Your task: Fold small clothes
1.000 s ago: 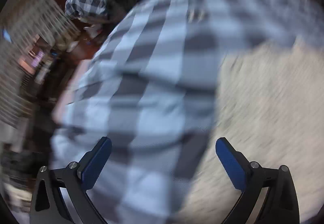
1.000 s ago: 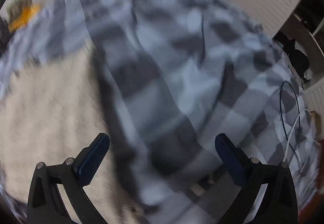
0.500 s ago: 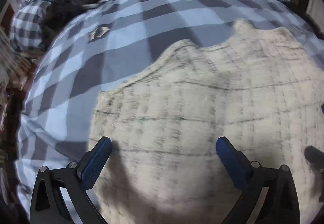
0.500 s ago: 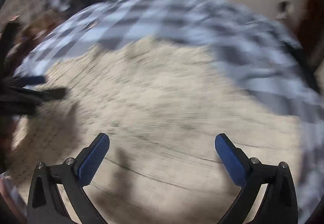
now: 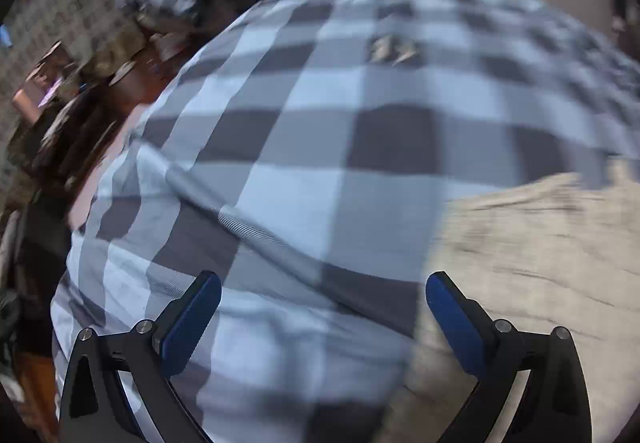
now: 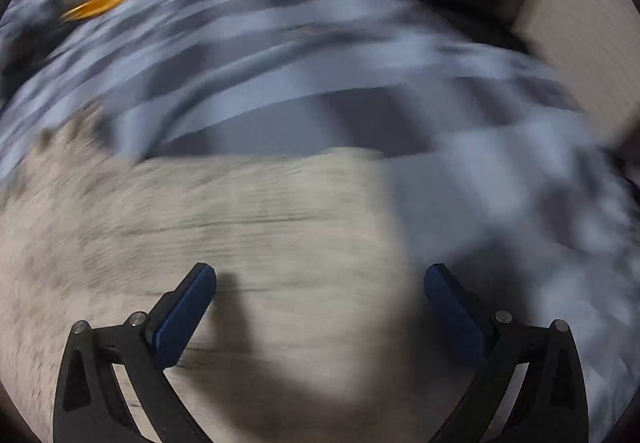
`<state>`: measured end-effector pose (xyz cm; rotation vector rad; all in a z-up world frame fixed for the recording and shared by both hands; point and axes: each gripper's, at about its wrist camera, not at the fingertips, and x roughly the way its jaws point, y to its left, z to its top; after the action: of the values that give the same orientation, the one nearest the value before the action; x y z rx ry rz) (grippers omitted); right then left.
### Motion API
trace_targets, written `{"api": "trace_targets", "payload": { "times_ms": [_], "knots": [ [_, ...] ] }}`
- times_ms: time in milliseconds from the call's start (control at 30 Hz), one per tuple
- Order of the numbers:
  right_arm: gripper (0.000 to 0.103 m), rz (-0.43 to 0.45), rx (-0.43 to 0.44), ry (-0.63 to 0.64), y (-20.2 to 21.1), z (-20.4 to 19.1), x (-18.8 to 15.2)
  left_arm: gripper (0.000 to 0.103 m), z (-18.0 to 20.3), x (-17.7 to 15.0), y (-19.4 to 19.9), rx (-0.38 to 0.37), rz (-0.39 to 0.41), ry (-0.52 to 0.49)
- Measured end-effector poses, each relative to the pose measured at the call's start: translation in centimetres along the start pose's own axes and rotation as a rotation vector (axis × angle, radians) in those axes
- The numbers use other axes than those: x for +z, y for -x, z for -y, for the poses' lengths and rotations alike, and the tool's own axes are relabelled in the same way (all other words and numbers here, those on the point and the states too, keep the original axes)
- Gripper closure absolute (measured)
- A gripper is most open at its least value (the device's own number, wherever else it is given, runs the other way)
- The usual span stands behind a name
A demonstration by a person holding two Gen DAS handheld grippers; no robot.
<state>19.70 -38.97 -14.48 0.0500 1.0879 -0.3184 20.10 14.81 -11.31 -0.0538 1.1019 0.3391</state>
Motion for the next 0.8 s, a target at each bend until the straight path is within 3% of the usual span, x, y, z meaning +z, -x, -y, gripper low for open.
{"api": "trace_targets", "payload": {
  "times_ms": [67, 133, 200, 300, 433, 633, 800],
  "knots": [
    [0.001, 0.027, -0.06, -0.053, 2.6, 1.0, 0.0, 0.0, 0.8, -0.5, 3.5, -0.078, 0.008, -0.059],
    [0.001, 0.047, 0.012, -0.114, 5.9, 1.9, -0.7, 0.0, 1.7, -1.6, 6.3, -0.162, 0.021, -0.135],
    [0.001, 0.063, 0.124, -0.149, 8.8, 1.7, -1.6, 0.0, 2.0, -3.1, 8.7, -0.197, 0.051, -0.198],
    [0.001, 0.114, 0.168, -0.137, 12.9, 1.0, -4.3, 0.0, 0.9, -5.8, 12.3, -0.158, 0.134, -0.275],
    [0.001, 0.16, 0.184, -0.122, 14.2, -0.6, -5.9, 0.0, -0.6, -8.1, 15.1, -0.062, 0.22, -0.301],
    [0.001, 0.167, 0.279, -0.147, 14.9, 0.7, -7.5, 0.0, -0.5, -11.2, 16.4, -0.032, 0.197, -0.322],
    [0.001, 0.102, 0.458, -0.152, 15.8, 0.7, -9.7, 0.001, 2.1, -13.2, 15.7, -0.032, 0.172, -0.447]
  ]
}}
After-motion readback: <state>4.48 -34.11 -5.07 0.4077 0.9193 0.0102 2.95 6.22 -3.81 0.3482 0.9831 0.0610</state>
